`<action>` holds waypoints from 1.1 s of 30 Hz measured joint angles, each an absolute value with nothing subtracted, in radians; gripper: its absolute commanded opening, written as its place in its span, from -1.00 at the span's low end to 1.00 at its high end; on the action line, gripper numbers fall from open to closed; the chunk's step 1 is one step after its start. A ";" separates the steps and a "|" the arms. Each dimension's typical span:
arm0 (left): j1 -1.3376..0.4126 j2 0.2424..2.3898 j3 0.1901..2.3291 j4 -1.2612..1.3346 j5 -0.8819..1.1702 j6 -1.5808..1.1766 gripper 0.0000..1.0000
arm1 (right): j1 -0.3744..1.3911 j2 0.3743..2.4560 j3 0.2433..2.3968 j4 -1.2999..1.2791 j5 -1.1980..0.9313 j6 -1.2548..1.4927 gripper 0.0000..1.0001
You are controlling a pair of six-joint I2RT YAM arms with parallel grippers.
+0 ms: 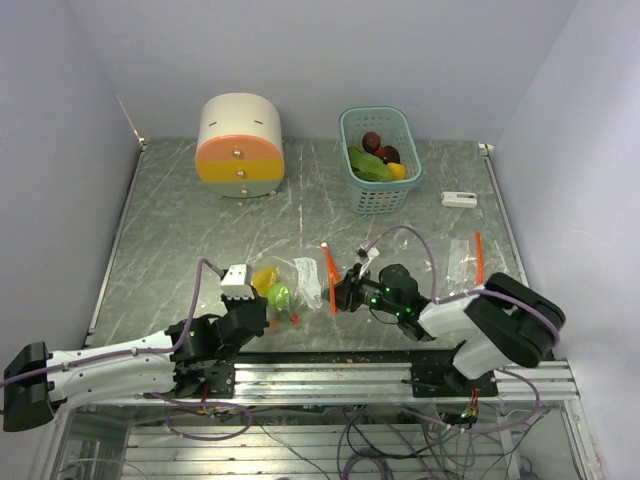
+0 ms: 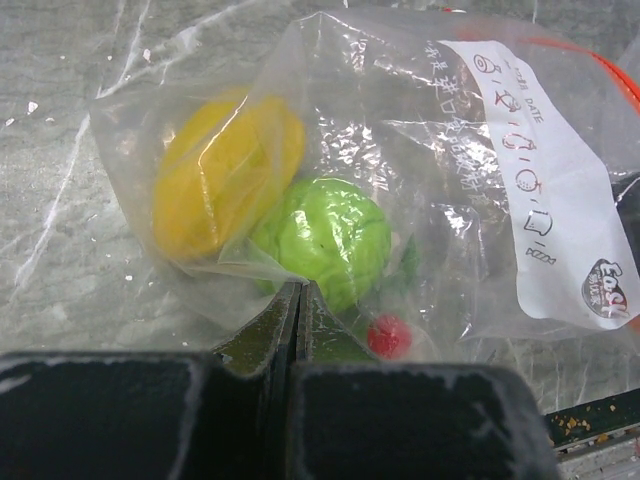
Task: Open the zip-top bag and remove the fake food
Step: Pick up the fake fruit from the zipper food storage bag.
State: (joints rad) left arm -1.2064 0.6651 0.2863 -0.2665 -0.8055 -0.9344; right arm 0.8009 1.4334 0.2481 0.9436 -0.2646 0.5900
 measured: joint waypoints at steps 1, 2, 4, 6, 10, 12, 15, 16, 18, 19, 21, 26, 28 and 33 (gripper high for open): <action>-1.206 0.664 0.286 -0.267 -0.805 -0.933 -0.86 | 0.807 1.471 0.249 0.984 -0.275 0.597 -0.59; -1.206 0.661 0.287 -0.267 -0.805 -0.931 -0.86 | 0.811 1.510 0.249 1.028 -0.287 0.607 -0.59; -1.206 0.652 0.289 -0.267 -0.805 -0.915 -0.87 | 0.816 1.592 0.251 1.117 -0.312 0.630 -0.59; -1.206 0.646 0.300 -0.267 -0.804 -0.893 -0.86 | 0.818 1.682 0.251 1.229 -0.339 0.659 -0.60; -1.210 0.651 0.348 -0.263 -0.804 -0.841 -0.86 | 0.820 1.853 0.252 1.430 -0.384 0.719 -0.60; -1.222 0.657 0.372 -0.245 -0.803 -0.813 -0.86 | 0.819 1.919 0.252 1.490 -0.400 0.746 -0.59; -1.245 0.659 0.380 -0.205 -0.799 -0.783 -0.86 | 0.820 1.980 0.250 1.519 -0.410 0.769 -0.56; -1.254 0.660 0.380 -0.195 -0.798 -0.773 -0.87 | 0.819 1.987 0.248 1.521 -0.412 0.772 -0.55; -1.265 0.660 0.380 -0.175 -0.792 -0.759 -0.86 | 0.820 1.987 0.242 1.528 -0.413 0.774 -0.52; -1.269 0.660 0.380 -0.163 -0.787 -0.751 -0.86 | 0.820 1.983 0.240 1.528 -0.413 0.773 -0.50; -1.280 0.658 0.380 -0.149 -0.779 -0.743 -0.86 | 0.820 1.974 0.234 1.528 -0.411 0.768 -0.44; -1.292 0.627 0.387 -0.138 -0.750 -0.726 -0.86 | 0.820 1.960 0.227 1.529 -0.400 0.754 -0.31; -1.301 0.605 0.393 -0.129 -0.738 -0.717 -0.86 | 0.820 1.960 0.226 1.529 -0.398 0.751 -0.27; -1.309 0.570 0.398 -0.130 -0.748 -0.731 -0.86 | 0.820 1.960 0.217 1.529 -0.393 0.744 -0.13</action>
